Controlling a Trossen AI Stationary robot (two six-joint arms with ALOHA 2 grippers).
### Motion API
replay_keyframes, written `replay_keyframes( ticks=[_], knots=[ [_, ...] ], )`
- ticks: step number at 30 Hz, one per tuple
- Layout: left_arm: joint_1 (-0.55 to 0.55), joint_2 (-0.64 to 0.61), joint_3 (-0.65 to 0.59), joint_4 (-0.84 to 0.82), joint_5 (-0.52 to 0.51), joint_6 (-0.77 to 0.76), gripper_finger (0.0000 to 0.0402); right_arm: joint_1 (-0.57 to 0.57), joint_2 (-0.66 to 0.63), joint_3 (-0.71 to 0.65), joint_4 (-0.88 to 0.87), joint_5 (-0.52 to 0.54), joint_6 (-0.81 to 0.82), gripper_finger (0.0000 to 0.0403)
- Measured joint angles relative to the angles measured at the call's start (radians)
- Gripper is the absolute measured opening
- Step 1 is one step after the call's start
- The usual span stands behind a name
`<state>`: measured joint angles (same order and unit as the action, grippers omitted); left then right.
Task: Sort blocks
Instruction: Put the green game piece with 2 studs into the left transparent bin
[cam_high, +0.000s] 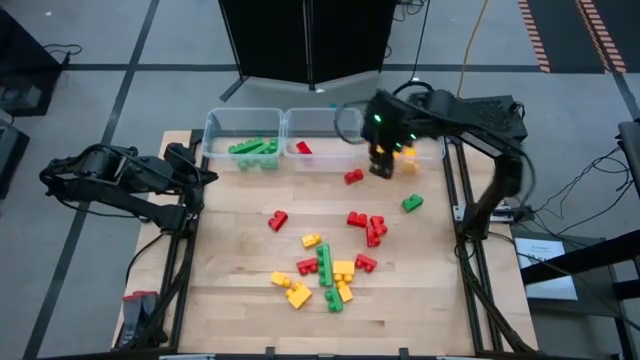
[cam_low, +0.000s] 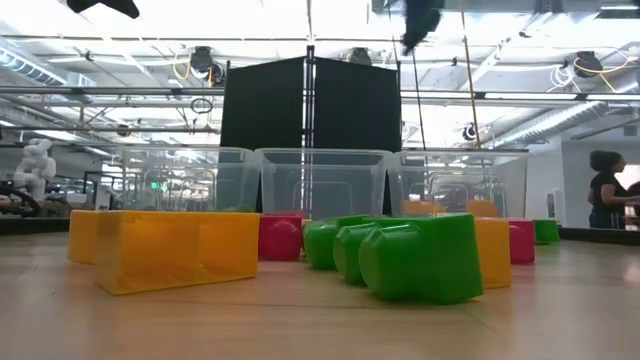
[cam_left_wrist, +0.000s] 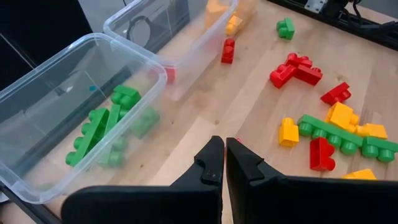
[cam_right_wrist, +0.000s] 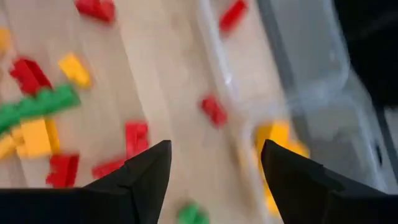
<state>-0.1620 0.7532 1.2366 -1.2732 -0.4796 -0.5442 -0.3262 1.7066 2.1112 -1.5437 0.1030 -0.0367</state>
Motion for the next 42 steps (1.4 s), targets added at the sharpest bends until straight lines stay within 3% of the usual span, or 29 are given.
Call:
replay_keyframes(
  ticks=[4,9,12,16,21,32,37,42],
  knots=[
    [0.000,0.000,0.000,0.001,-0.001,0.000,0.0000,-0.004,-0.215,-0.336,0.031,0.083,0.113,0.0242],
    [0.000,0.004,0.000,0.008,-0.019,0.000,0.0000,0.009,-0.452,-0.758,0.216,0.071,0.418,0.0242],
    [0.000,0.013,0.000,0.009,-0.022,0.000,0.0000,0.041,-0.542,-0.954,0.260,0.055,0.602,0.0242],
    [0.000,0.026,0.000,0.009,-0.024,0.000,0.0000,0.107,-0.584,-1.128,0.378,-0.010,0.624,0.0242],
    [0.000,0.043,0.000,0.009,-0.027,0.000,0.0000,0.155,-0.565,-1.235,0.529,-0.007,0.401,0.0242],
    [0.000,0.066,0.000,0.007,-0.026,0.000,0.0000,0.157,-0.388,-1.300,0.467,0.009,-0.013,0.0248],
    [0.000,0.067,0.000,0.007,-0.026,0.000,0.0000,0.154,-0.316,-1.302,0.475,0.131,-0.105,0.0257],
    [0.000,0.067,0.000,0.007,-0.025,0.000,0.0000,0.126,-0.267,-1.302,0.496,0.127,-0.167,0.0260]
  ],
)
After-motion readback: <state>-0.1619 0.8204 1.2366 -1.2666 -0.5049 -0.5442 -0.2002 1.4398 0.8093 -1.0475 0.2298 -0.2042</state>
